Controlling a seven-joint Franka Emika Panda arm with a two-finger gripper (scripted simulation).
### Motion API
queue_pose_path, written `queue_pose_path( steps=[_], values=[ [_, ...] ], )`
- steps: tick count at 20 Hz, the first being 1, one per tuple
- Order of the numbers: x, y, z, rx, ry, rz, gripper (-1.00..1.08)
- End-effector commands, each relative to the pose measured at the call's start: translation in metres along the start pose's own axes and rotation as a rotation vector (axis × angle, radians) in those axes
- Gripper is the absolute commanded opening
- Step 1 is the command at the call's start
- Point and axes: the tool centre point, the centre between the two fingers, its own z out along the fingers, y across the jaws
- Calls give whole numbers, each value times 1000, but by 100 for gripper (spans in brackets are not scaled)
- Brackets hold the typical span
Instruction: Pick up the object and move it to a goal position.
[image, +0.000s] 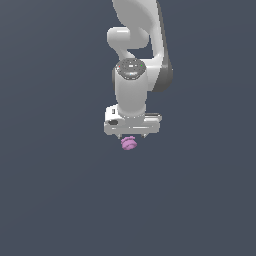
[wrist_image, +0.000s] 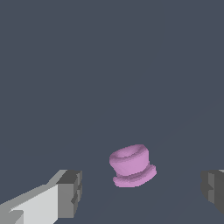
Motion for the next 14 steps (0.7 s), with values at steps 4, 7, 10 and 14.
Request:
queue_pose_path(
  steps=[4, 7, 10, 14],
  values=[
    [-2, 0, 3, 0, 0, 42, 100],
    [-3, 0, 6, 0, 0, 81, 100],
    [-5, 0, 9, -1, 0, 131, 100],
    [-9, 1, 15, -1, 1, 216, 100]
  ],
)
